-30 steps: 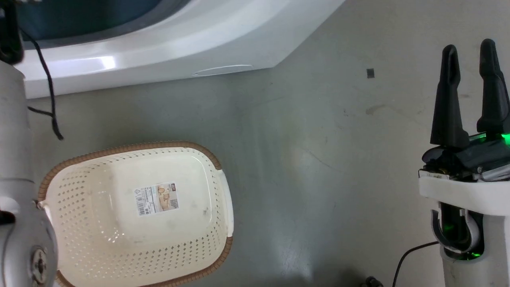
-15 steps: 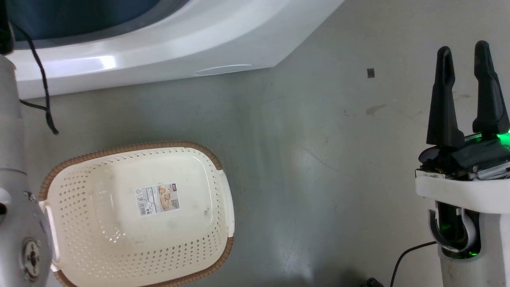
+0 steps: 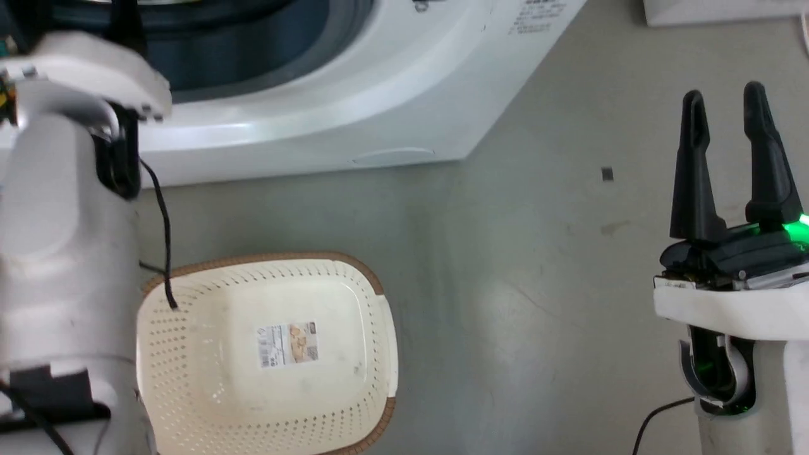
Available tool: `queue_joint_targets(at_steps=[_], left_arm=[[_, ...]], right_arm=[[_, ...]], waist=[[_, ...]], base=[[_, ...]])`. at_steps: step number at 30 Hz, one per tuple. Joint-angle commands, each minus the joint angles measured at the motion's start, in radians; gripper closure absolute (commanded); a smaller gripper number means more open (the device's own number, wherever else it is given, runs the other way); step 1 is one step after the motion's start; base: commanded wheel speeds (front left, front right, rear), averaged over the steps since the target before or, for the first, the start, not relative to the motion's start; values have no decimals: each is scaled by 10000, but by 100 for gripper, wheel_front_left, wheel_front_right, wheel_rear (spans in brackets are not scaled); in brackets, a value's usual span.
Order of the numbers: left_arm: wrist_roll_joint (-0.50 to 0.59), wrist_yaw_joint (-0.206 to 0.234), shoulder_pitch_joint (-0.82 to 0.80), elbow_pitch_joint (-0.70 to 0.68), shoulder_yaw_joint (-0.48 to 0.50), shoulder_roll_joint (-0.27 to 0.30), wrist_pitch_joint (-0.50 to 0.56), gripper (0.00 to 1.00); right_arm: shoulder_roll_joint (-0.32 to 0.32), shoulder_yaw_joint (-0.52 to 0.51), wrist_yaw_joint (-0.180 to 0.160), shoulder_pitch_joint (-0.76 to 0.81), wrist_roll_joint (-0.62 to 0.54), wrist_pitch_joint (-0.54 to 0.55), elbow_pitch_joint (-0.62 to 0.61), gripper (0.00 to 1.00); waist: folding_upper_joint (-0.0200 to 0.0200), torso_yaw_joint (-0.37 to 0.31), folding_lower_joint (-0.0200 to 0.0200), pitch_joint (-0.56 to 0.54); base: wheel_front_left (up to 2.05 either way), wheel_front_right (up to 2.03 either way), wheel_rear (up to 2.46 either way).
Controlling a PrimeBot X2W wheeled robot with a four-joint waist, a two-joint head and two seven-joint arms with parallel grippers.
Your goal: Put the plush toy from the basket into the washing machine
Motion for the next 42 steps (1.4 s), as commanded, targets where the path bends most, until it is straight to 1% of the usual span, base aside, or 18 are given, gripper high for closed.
queue_joint_targets(at_steps=[1,6,10,14,17,19,23,27,34,42], left_arm=[[-20,40,344,-225,90,-12,-53,0],[96,112,1579,-1158,191,-339,-53,0],[215,260,2692,-2093,262,-772,-53,0],[336,330,3840,-2945,321,-1070,-53,0],[484,404,4671,-3569,300,-1240,-53,0],[590,377,5402,-3959,276,-1324,-53,0],[706,374,6474,-4467,84,-1499,-53,0],[724,348,7382,-4923,-69,-1601,-53,0],[868,473,8784,-5696,-540,-1707,-53,0],[616,305,9885,-6220,-1229,-1763,-53,0]], right_arm=[[-4,-57,-7,173,-158,-44,29,0],[-4,-276,-7,510,-405,-44,157,0],[-4,-456,-7,812,-491,-44,301,0],[-4,-570,-7,1165,-585,-44,449,0],[-4,-662,-7,1489,-690,-44,587,0],[-4,-724,-7,1819,-883,-44,726,0],[-4,-850,-7,2252,-1005,-44,880,0],[-4,-1034,-7,2689,-1152,-44,1079,0],[-4,-1185,-7,3347,-1335,-44,1317,0],[-4,-1502,-7,4070,-1277,-44,1465,0]], waist=[[0,252,0,-460],[0,565,0,-1147],[0,864,0,-1701],[0,1077,0,-2229],[0,1232,0,-2645],[0,1377,0,-3108],[0,1563,0,-3678],[0,1766,0,-4194],[0,2146,0,-4957],[0,2515,0,-5564]], base=[[0,0,0],[0,0,0],[0,0,0],[0,0,0],[0,0,0],[0,0,0],[0,0,0],[0,0,0],[0,0,0],[0,0,0]])
